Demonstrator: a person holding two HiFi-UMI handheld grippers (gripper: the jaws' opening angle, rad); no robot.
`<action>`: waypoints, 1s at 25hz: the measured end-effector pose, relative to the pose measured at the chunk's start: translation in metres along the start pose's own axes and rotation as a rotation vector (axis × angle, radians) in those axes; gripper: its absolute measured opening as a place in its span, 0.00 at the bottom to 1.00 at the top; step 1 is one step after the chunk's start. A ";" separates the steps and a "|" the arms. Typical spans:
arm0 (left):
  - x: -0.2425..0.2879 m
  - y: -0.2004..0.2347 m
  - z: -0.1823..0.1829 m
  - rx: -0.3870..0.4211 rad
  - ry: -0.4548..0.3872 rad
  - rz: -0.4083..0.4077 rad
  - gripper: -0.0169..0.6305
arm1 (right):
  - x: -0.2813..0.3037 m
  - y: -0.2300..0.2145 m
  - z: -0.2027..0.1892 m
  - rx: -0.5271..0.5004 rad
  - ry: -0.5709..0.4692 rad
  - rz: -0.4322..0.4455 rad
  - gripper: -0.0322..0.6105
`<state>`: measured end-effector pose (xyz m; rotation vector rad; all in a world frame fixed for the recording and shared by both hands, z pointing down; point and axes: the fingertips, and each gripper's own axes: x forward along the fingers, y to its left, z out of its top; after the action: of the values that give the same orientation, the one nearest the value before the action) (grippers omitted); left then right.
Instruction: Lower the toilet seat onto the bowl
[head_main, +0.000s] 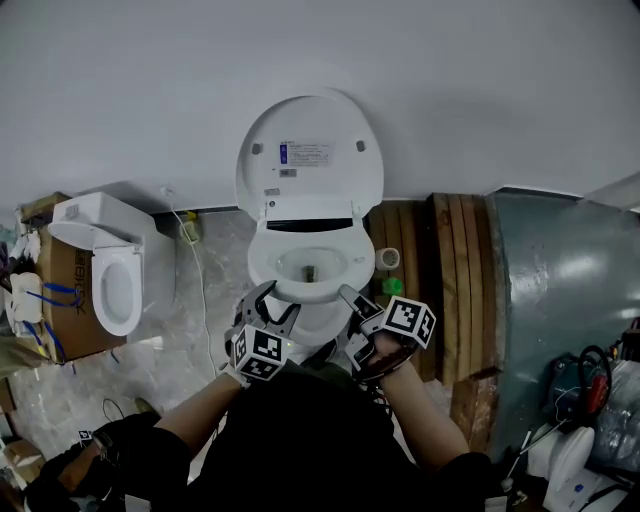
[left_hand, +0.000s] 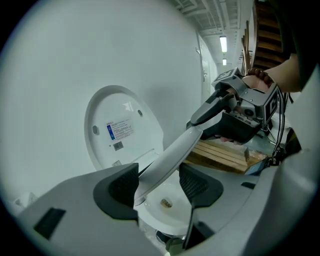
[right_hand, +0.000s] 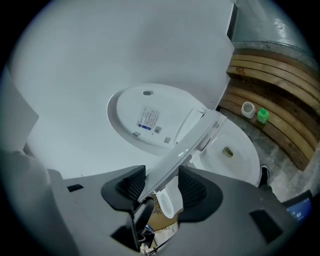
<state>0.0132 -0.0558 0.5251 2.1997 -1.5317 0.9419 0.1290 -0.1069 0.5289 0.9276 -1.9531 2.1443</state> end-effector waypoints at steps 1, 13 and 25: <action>-0.003 0.001 -0.004 -0.021 0.002 0.015 0.42 | 0.000 -0.002 -0.001 0.001 0.008 0.000 0.40; -0.044 0.015 -0.030 -0.476 0.039 -0.125 0.42 | -0.007 -0.007 -0.012 0.012 -0.033 0.042 0.37; -0.024 0.028 -0.071 -0.986 0.192 -0.466 0.42 | -0.014 -0.030 -0.032 0.047 -0.111 0.033 0.32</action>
<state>-0.0423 -0.0083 0.5586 1.5474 -0.9799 0.1524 0.1422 -0.0677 0.5483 1.0507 -1.9890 2.2108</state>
